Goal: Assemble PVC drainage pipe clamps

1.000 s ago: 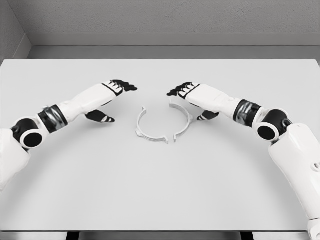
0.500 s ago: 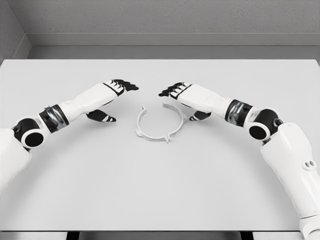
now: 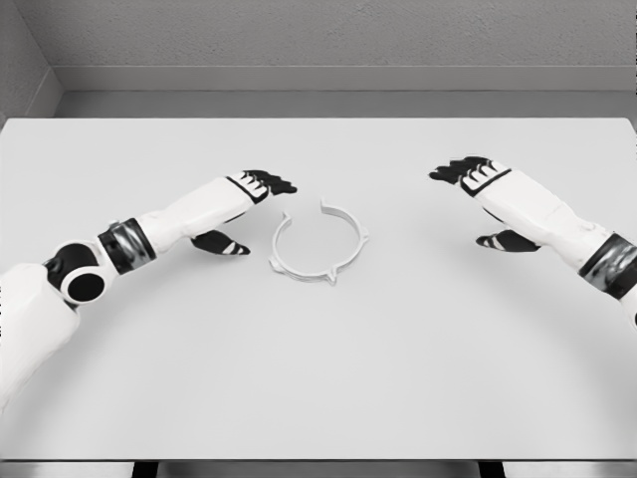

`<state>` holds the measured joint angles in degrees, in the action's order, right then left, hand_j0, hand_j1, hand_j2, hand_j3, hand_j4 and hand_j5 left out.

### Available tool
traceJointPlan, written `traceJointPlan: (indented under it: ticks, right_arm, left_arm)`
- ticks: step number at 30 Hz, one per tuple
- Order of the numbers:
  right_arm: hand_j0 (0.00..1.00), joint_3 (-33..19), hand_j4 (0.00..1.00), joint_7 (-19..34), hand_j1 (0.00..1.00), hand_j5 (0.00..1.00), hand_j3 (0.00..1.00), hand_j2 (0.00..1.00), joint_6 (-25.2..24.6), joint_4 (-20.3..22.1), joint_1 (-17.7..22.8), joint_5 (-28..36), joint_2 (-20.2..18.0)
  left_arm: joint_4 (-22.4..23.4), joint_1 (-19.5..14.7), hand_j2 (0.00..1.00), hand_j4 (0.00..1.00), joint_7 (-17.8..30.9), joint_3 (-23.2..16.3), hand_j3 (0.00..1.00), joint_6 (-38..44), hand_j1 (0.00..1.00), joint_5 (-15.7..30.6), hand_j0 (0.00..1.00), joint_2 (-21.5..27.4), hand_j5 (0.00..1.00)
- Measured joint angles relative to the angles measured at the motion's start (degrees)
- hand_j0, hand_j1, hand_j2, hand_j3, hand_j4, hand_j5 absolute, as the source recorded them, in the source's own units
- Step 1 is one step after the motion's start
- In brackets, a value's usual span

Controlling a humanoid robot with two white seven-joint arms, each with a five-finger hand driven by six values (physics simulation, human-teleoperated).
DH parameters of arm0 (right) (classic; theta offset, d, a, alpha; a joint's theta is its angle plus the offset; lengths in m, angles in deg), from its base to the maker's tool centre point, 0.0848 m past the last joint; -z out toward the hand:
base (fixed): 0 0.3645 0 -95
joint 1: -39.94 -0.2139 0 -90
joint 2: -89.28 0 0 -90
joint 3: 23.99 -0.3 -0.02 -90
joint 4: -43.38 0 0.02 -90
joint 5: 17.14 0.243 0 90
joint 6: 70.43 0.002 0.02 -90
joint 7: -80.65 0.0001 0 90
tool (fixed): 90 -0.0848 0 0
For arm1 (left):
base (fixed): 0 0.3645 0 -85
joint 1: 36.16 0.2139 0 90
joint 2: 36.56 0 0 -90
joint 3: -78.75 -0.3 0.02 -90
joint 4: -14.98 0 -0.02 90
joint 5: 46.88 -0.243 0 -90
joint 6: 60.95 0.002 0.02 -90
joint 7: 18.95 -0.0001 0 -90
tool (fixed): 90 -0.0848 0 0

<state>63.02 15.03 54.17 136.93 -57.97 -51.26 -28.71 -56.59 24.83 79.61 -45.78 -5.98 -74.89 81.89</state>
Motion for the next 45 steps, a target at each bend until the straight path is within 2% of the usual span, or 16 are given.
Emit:
traceJointPlan:
  ticks: [3, 4, 8, 45]
  right_arm:
    - [1.00, -6.78, 1.00, 0.00, 1.00, 1.00, 1.00, 1.00, 0.30, 3.35, 1.85, 1.66, -0.70]
    - [1.00, -7.92, 1.00, 0.04, 1.00, 1.00, 1.00, 1.00, 0.36, 3.88, 2.90, 1.90, -0.77]
    - [1.00, -9.91, 1.00, 0.14, 1.00, 1.00, 1.00, 1.00, 0.47, 4.92, 2.90, 2.37, -0.72]
    - [1.00, -8.37, 1.00, 0.09, 1.00, 1.00, 1.00, 1.00, 0.52, 5.39, 2.11, 2.51, 0.43]
  left_arm:
    - [-0.31, 0.00, 1.00, 1.00, 0.00, -0.77, 1.00, 0.00, 1.00, 0.02, 1.00, -0.06, 1.00]
    - [-0.34, 0.44, 1.00, 1.00, 0.00, -1.02, 1.00, 0.00, 1.00, -0.01, 1.00, -0.07, 1.00]
    - [-0.34, 0.44, 1.00, 1.00, 0.00, -1.47, 1.00, 0.00, 1.00, -0.06, 1.00, -0.09, 1.00]
    - [1.14, -0.70, 1.00, 1.00, 0.00, -1.90, 1.00, 0.00, 1.00, -0.75, 1.00, -4.52, 1.00]
